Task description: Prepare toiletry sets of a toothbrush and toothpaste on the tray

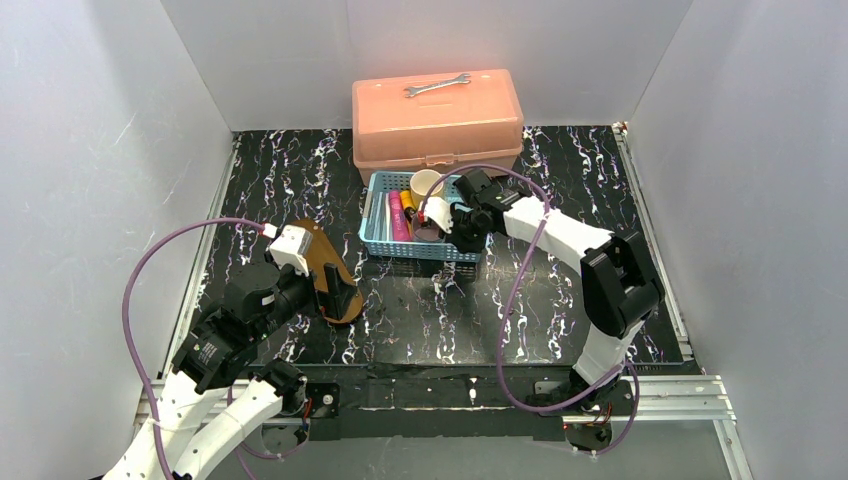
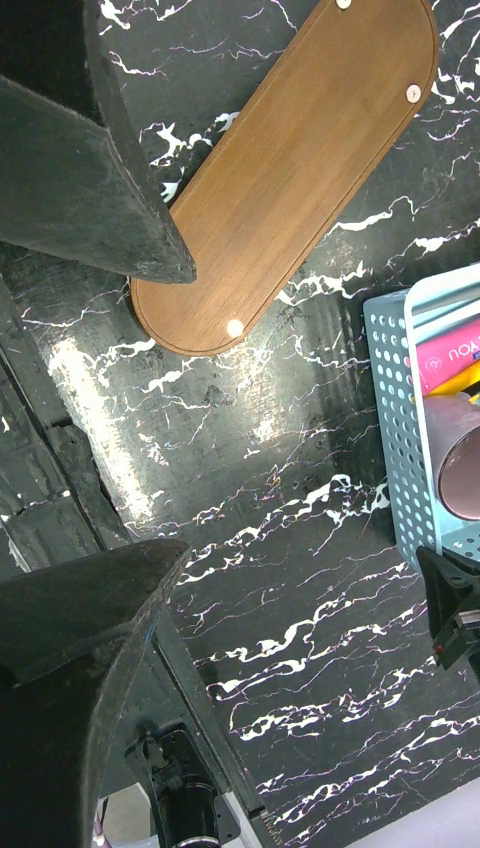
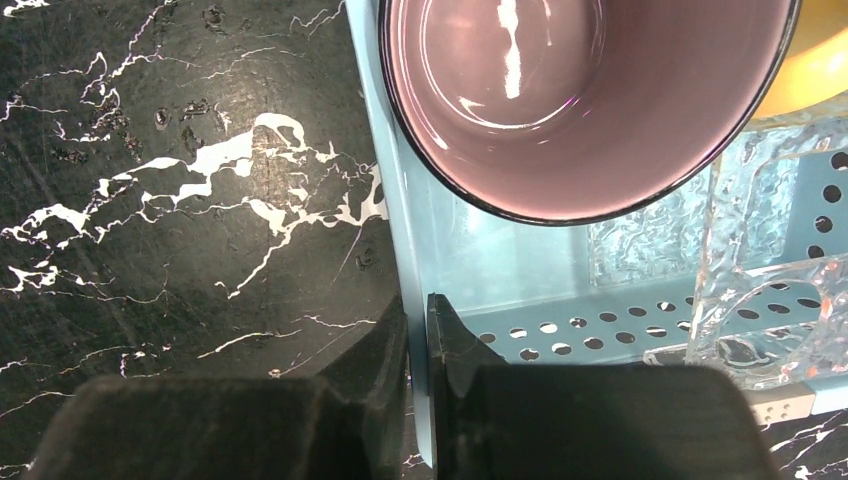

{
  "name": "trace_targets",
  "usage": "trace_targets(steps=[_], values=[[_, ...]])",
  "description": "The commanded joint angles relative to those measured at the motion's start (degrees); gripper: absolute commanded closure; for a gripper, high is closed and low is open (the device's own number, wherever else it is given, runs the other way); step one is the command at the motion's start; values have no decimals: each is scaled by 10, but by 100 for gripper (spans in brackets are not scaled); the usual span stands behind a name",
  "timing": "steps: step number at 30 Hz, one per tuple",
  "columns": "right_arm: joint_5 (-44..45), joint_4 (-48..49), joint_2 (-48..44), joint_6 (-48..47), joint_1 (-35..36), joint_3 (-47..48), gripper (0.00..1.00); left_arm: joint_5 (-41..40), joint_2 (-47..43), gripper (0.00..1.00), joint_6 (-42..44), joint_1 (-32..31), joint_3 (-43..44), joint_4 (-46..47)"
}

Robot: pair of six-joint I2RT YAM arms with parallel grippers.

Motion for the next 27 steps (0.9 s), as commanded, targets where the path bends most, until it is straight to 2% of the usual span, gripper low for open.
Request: trace_targets(steps=[1, 4, 5, 10, 16, 27], values=[[28, 34, 13, 2, -19, 48, 99, 3, 0, 1, 2, -2, 1, -6], [39, 28, 21, 4, -23, 57, 98, 4, -1, 1, 2, -2, 1, -6], [41, 26, 23, 3, -23, 59, 95, 3, -1, 1, 3, -2, 1, -6], [60, 20, 12, 7, -24, 60, 71, 3, -2, 1, 3, -2, 1, -6], [62, 34, -29, 21, -24, 47, 52, -5, 1, 1, -1, -2, -1, -6], [2, 64, -122, 99, -24, 9, 45, -40, -1, 1, -14, -2, -5, -6]])
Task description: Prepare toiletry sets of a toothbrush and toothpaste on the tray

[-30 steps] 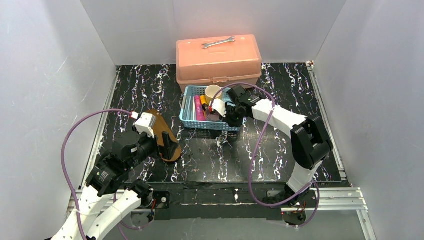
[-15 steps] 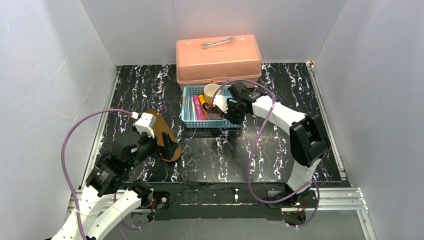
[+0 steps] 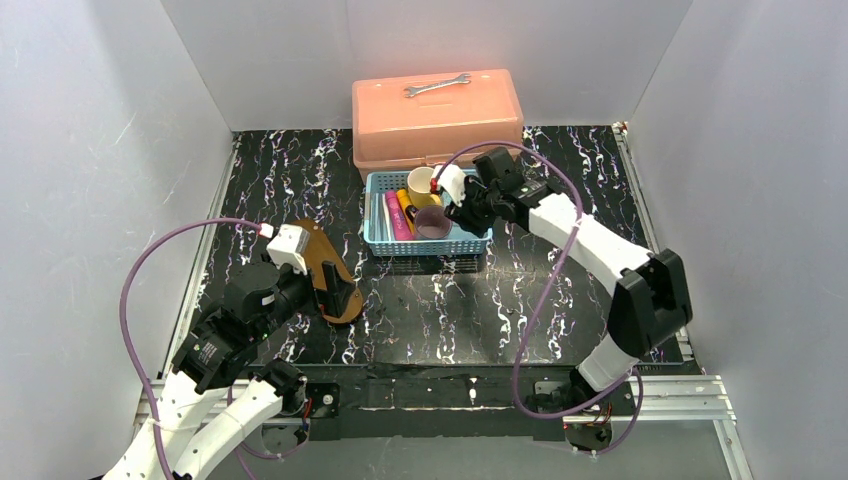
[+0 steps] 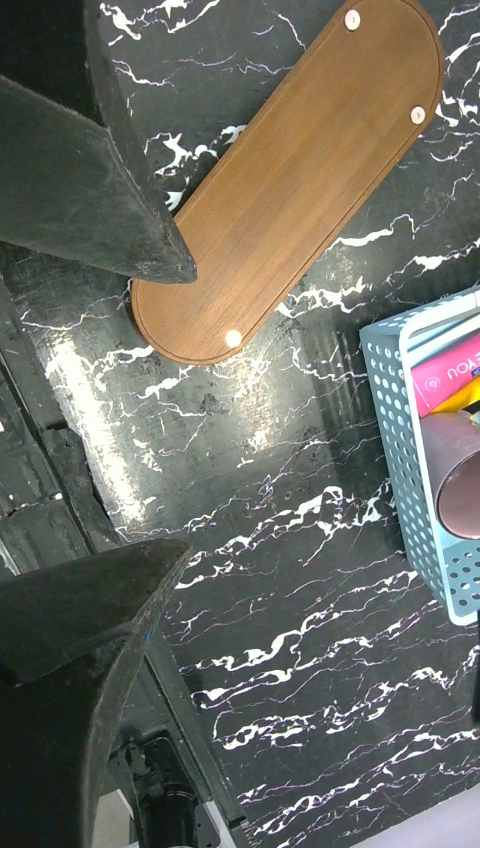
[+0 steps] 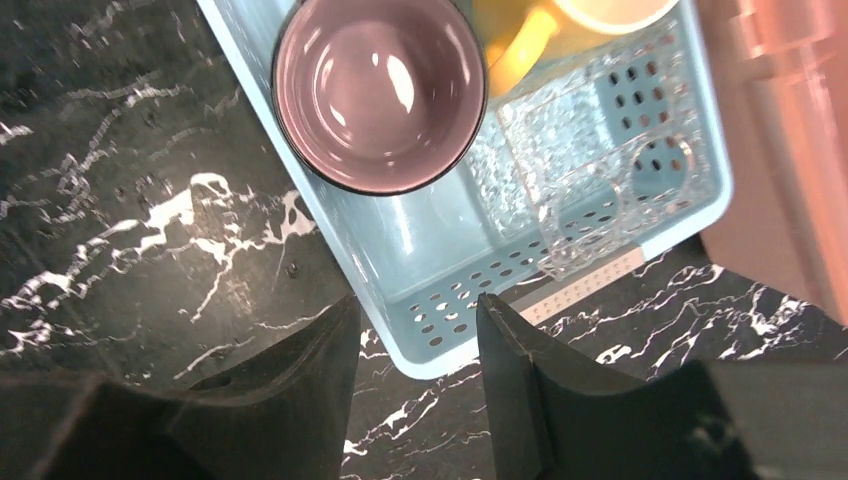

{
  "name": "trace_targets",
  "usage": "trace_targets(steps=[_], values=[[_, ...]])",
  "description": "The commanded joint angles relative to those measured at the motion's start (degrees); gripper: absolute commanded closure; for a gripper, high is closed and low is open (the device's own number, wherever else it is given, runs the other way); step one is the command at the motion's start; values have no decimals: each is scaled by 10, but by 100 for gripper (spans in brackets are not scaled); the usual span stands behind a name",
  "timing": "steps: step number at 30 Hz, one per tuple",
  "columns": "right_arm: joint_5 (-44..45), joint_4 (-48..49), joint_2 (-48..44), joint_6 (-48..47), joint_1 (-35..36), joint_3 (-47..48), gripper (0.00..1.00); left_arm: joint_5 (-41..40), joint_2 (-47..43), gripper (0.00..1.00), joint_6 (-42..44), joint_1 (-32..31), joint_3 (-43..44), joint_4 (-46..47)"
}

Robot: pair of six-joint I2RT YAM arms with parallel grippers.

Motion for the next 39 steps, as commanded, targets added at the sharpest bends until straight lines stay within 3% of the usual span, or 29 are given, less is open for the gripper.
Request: trace_targets(steps=[1, 5, 9, 14, 19, 31, 39], values=[[-51, 50, -68, 62, -2, -26, 44, -25, 0, 1, -7, -2, -5, -6], [-118, 73, -97, 153, 1, -40, 42, -30, 4, 1, -9, -2, -7, -5], [-151, 100, -126, 209, 25, -63, 50, -36, 14, 1, -10, -2, -6, -5], [-40, 153, -146, 266, 138, -100, 50, -43, 21, 1, -12, -2, -3, -7], [43, 190, -117, 386, 205, -105, 50, -55, 14, 1, -13, -2, -4, -10], [126, 254, -27, 527, 295, -102, 53, -90, -14, 1, -19, -2, -4, -20], [257, 230, 64, 606, 358, -45, 52, -138, -48, 1, -27, -2, -3, -29]])
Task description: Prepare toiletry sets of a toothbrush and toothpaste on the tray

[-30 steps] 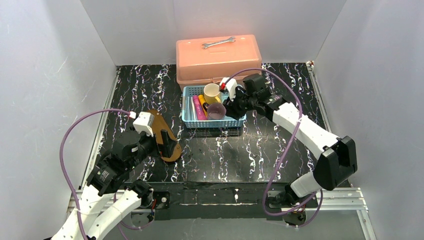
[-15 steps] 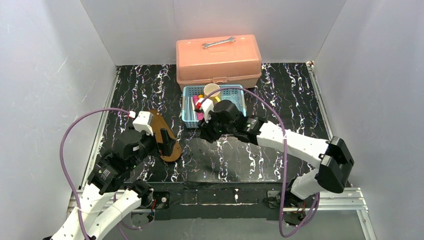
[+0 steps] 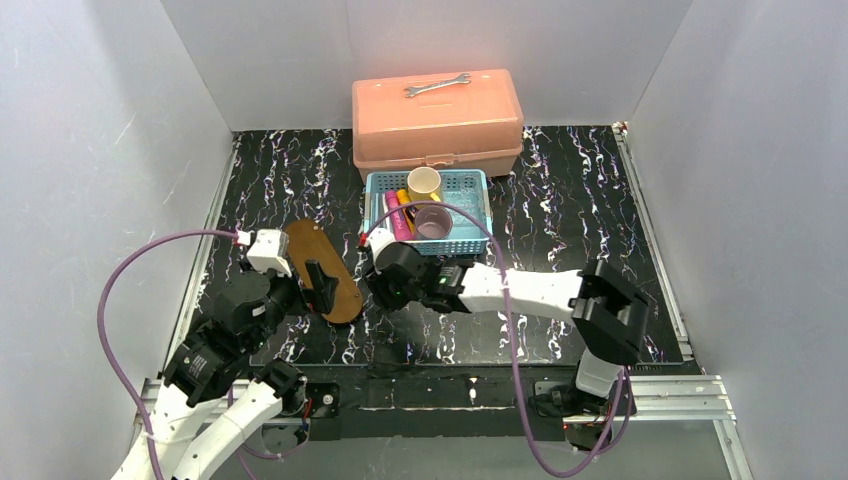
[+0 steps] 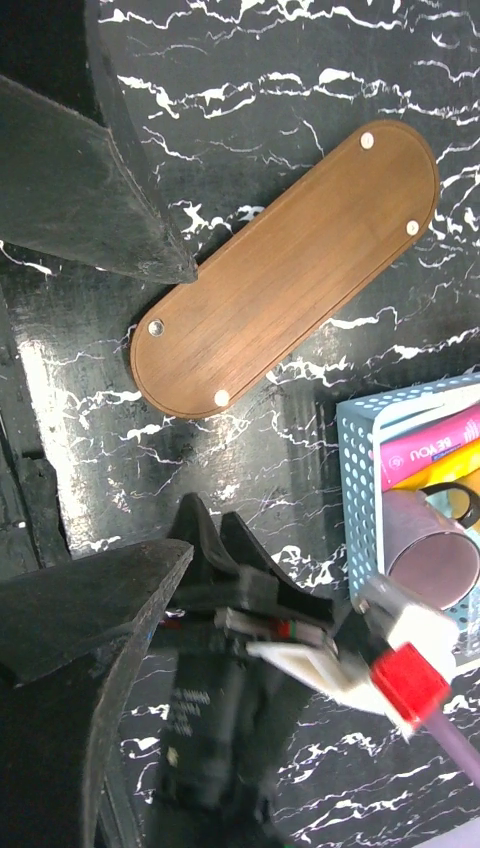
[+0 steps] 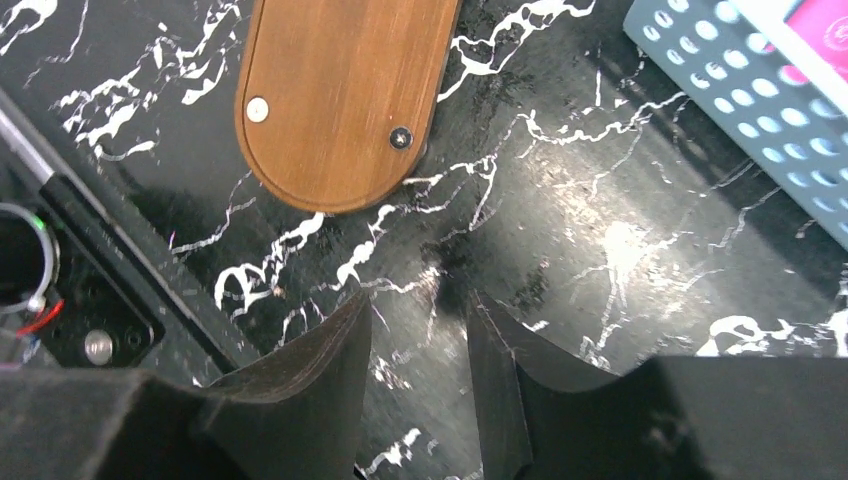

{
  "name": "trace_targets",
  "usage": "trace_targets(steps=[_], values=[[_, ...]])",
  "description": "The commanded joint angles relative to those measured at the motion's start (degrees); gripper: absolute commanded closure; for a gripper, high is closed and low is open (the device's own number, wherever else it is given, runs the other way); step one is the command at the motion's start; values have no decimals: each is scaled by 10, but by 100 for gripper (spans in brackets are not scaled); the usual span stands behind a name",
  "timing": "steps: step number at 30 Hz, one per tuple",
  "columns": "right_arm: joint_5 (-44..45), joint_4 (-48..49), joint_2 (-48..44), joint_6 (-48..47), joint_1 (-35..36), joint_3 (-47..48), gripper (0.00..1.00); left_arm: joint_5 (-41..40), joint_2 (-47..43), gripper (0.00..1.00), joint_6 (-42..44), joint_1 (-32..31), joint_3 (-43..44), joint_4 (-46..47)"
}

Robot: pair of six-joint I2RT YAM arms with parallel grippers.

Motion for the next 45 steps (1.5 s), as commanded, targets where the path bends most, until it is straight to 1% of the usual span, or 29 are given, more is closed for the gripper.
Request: trace_targets(steps=[1, 4, 7, 18, 28, 45], values=[[106, 1, 51, 70, 31, 60, 52, -44, -21, 1, -8, -2, -2, -11], [148, 1, 73, 92, 48, 76, 51, -47, -29, 1, -9, -2, -3, -11], [167, 5, 91, 109, 58, 89, 51, -46, -29, 1, -9, -2, -3, -11], [197, 6, 148, 154, 67, 128, 51, -47, -42, 1, -10, -2, -3, -11], [187, 9, 189, 163, 68, 151, 51, -52, -51, 1, -11, -2, -3, -12], [159, -22, 208, 150, 68, 155, 54, -55, -55, 1, -12, -2, -3, -12]])
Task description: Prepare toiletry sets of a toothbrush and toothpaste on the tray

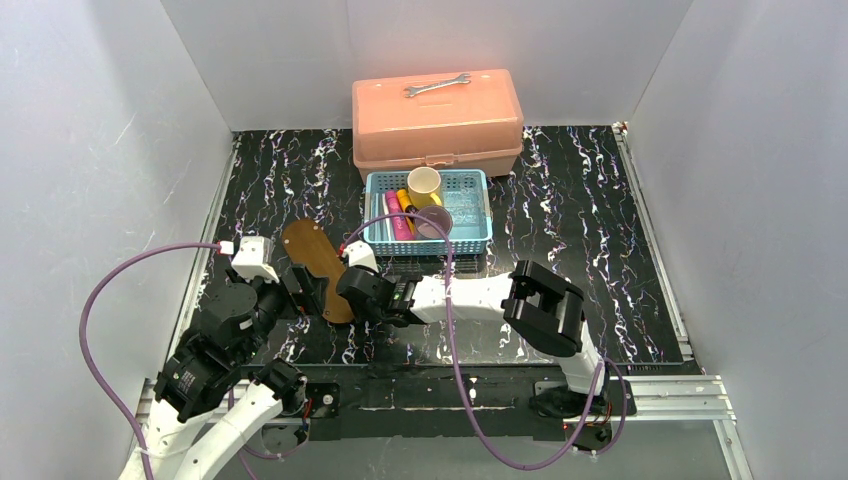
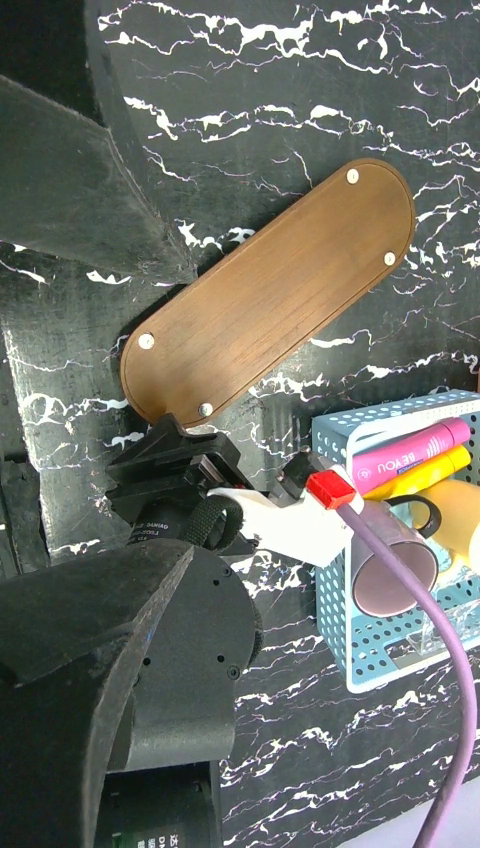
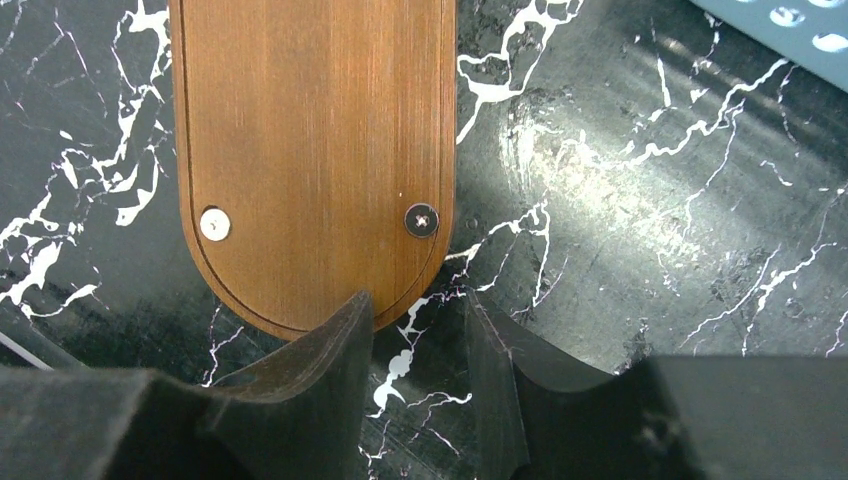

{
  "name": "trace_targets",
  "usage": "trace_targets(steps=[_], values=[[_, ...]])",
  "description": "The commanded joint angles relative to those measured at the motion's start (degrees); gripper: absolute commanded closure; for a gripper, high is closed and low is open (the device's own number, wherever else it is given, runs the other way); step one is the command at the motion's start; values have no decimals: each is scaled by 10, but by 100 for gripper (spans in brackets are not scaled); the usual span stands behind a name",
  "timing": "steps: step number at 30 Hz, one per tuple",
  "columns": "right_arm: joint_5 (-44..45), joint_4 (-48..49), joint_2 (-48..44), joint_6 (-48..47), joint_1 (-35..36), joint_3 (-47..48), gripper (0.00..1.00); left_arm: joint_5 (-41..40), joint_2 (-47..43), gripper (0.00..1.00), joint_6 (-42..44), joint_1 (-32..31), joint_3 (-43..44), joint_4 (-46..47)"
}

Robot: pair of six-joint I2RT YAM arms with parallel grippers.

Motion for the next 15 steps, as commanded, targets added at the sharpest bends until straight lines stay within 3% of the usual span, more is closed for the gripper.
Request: trace_targets(steps=[1, 15], values=[[-6, -6, 10, -3, 3, 20, 54, -16, -3, 1, -3, -2, -3, -5], [-13, -33, 1, -22, 3, 2, 57, -17, -2, 1, -3, -2, -3, -5]])
